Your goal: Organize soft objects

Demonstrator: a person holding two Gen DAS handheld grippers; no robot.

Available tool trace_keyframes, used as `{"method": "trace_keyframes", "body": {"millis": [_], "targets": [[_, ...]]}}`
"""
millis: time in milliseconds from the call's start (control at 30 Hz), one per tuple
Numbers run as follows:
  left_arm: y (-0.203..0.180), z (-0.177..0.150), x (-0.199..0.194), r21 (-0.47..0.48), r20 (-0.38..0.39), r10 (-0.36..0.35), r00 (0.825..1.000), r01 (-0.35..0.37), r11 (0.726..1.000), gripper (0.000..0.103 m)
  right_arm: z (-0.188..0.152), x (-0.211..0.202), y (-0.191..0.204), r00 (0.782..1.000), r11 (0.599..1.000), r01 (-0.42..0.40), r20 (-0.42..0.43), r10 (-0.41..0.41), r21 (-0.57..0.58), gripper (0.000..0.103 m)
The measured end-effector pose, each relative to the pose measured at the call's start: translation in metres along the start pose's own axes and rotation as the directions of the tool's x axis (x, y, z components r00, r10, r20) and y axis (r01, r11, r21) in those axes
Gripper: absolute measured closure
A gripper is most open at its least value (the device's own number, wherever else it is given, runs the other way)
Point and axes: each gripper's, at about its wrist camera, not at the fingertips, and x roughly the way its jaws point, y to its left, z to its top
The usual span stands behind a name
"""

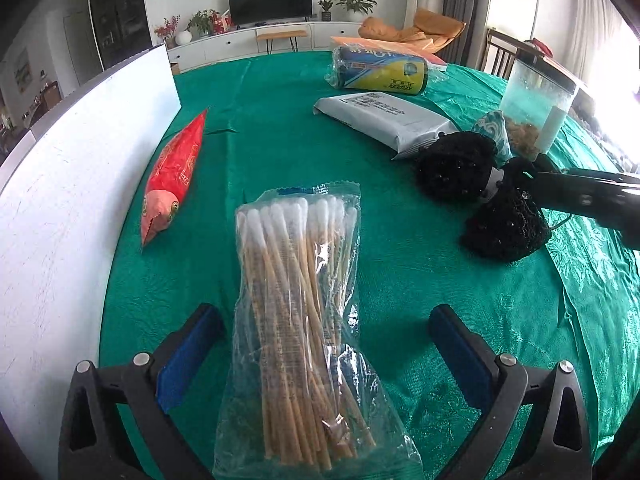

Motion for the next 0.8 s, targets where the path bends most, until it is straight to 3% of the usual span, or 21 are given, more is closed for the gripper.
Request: {"method": "trace_keyframes", "body": {"millis": [67, 167, 200, 233, 367, 533, 633, 700, 800], "targets": [[0.000, 0.000, 0.000, 0.000, 0.000, 0.000, 1.000, 0.000, 1.000, 0.000, 0.008, 0.023, 0.016, 1.000, 0.999, 0.020, -0.017, -0.020, -0.029, 0.013], [0.000, 0.000, 0.000, 0.000, 0.000, 0.001, 1.000, -0.001, 1.000, 0.000, 0.012, 0.051, 0.027, 0.996, 0.998, -0.053, -0.072, 0.051, -0.028, 0.018], [0.000, 0.000, 0.000, 0.000, 0.000, 0.000, 1.000, 0.000, 1.000, 0.000, 0.007, 0.054, 0.027, 0.996, 0.999, -0.043, -0.085, 0.040, -0.033, 0.031], [0.000, 0.000, 0.000, 0.000, 0.000, 0.000, 1.000, 0.000, 1.000, 0.000, 0.003, 0.051, 0.027, 0.997, 0.999, -0.003, -0.078, -0.001, -0.050, 0.069], [-0.001, -0.001, 0.000, 0.001, 0.000, 0.002, 1.000, -0.002, 1.000, 0.000, -0.028, 0.020, -0.005, 0.995, 0.998, -0.047, -0.090, 0.051, 0.052, 0.070], [-0.001, 0.000, 0.000, -0.001, 0.000, 0.005, 1.000, -0.005, 1.000, 0.000, -0.071, -0.034, -0.083, 0.999, 0.964, 0.047, -0.023, -0.043, 0.261, 0.070], [-0.001, -0.001, 0.001, -0.002, 0.000, 0.007, 1.000, -0.007, 1.000, 0.000, -0.060, -0.050, -0.134, 0.989, 0.912, 0.114, 0.043, -0.142, 0.394, 0.070], [-0.001, -0.001, 0.000, -0.002, 0.001, 0.007, 1.000, -0.007, 1.000, 0.000, -0.042, -0.052, -0.165, 0.980, 0.872, 0.104, 0.099, -0.171, 0.478, 0.070], [-0.001, -0.001, 0.000, -0.002, 0.000, 0.006, 1.000, -0.006, 1.000, 0.000, -0.008, -0.043, -0.195, 0.960, 0.866, 0.115, 0.169, -0.222, 0.487, 0.066]]}}
